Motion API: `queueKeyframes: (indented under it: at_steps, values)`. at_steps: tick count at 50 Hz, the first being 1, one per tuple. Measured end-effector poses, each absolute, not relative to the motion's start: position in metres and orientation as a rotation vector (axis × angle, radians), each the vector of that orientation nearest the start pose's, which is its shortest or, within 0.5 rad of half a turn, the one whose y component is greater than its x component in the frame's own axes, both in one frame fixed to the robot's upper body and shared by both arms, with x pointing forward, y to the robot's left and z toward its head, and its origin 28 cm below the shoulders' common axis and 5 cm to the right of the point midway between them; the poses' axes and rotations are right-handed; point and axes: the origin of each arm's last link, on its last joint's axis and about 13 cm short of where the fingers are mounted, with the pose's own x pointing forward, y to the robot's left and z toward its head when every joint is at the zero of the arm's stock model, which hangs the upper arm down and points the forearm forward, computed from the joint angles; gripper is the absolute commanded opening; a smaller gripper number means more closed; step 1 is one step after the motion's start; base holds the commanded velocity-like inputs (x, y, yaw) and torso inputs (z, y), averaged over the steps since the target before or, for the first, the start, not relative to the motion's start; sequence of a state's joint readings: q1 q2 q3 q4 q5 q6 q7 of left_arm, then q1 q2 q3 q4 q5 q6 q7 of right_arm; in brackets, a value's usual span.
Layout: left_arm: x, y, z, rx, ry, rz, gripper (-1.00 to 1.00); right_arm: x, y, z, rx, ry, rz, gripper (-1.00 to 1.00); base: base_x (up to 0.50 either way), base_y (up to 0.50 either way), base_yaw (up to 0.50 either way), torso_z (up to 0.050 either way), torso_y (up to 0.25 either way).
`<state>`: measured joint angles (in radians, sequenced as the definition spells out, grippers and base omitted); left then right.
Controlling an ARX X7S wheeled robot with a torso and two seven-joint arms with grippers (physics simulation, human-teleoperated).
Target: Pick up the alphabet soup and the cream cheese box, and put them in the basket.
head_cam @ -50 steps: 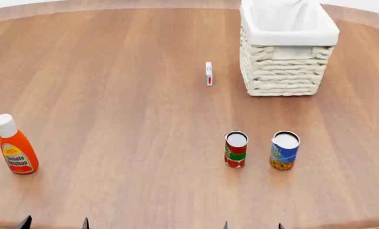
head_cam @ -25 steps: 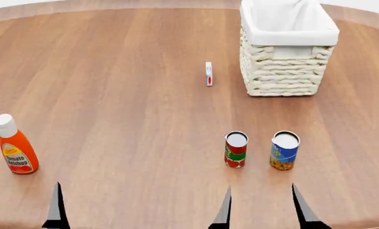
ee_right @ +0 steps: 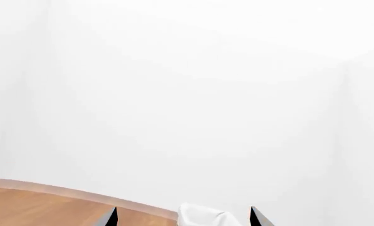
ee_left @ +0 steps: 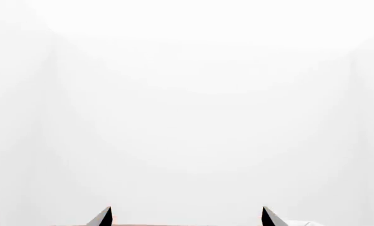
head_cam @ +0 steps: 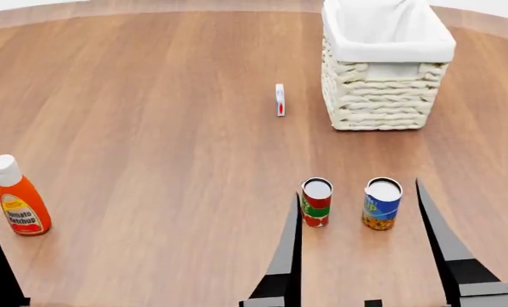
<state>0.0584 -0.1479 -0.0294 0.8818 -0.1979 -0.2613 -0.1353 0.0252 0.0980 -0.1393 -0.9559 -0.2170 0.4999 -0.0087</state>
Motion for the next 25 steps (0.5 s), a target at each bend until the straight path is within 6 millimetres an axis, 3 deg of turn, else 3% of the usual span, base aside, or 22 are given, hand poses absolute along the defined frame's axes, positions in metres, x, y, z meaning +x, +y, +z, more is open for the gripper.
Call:
queueKeyframes:
  at_steps: [25]
  values:
    - [0.1598,0.22,0.1649,-0.058,-0.567,0.005,1.0,0.1628,-0.0941,0.1772,-0.246,-0.5,0.028,1.0,0.21,0.0,0.0,0.0,0.0]
